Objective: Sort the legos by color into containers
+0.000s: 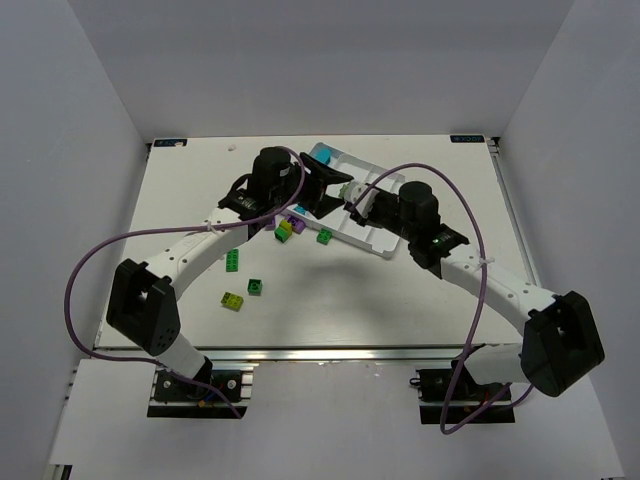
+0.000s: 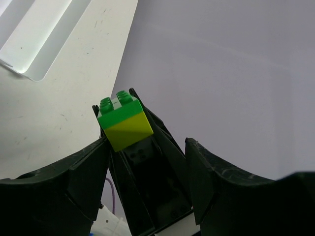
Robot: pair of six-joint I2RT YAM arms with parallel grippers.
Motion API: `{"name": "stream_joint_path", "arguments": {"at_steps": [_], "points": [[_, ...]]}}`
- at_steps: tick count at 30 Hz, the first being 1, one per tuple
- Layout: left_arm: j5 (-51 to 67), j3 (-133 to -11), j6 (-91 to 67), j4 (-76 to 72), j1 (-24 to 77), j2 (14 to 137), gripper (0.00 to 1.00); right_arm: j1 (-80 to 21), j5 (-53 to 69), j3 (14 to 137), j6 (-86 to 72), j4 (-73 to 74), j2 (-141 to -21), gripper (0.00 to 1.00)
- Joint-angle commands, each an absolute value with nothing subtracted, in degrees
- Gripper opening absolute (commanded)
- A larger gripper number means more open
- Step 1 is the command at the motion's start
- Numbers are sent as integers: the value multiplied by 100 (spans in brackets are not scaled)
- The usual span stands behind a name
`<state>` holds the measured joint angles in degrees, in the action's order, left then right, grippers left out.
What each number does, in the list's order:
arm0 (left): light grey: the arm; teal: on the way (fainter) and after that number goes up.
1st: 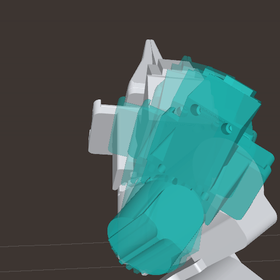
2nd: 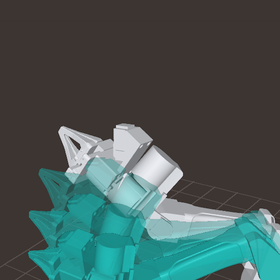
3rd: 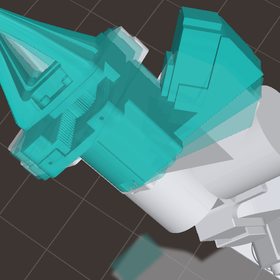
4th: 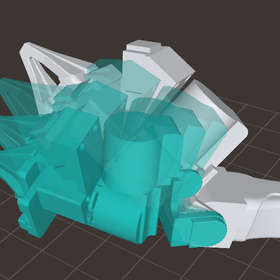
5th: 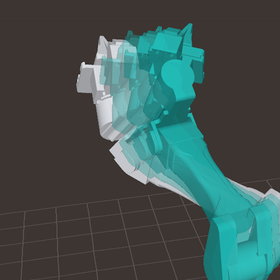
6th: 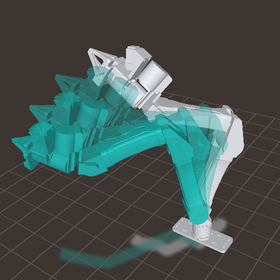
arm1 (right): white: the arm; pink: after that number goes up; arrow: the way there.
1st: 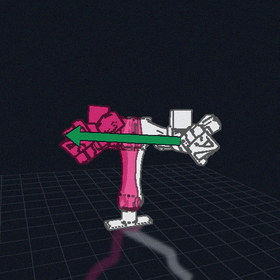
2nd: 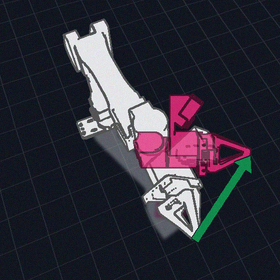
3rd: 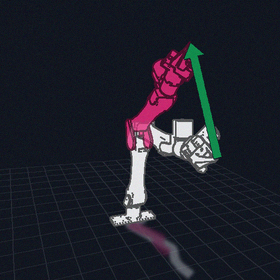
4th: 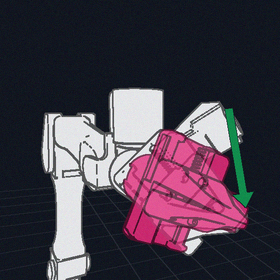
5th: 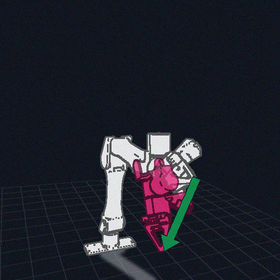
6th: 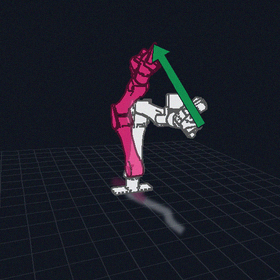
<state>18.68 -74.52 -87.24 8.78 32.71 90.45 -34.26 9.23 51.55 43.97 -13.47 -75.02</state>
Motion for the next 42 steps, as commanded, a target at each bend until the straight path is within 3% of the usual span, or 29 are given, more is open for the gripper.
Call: {"name": "stream_joint_path", "arguments": {"at_steps": [1,5,13,17,24,34,38,42], "points": [[1951,-7462,-8798,896,3270,8754,71,-3463,870,5458,4421,-1547,-7541,0],[1855,-7427,-8526,1142,3199,8701,71,-3349,1019,5756,4193,-995,-7620,0],[1618,-7532,-6490,1915,2813,8351,72,-2821,3478,6969,4263,1852,-7848,0],[1722,-7209,-5294,1347,2725,7965,72,-2760,4542,7549,4508,3074,-8112,0],[3284,-6225,-3342,-859,2725,7173,72,-2751,5896,8709,4851,4973,-8903,0],[4350,-6187,-1478,-343,2725,6802,81,-2751,6626,9782,4860,6151,-9746,0],[4639,-6459,-1248,113,2725,7056,76,-2812,6908,10098,5272,6792,-9993,0],[4939,-6653,-1204,351,2733,7312,64,-2935,7127,10266,5712,7469,-10169,0]]}}
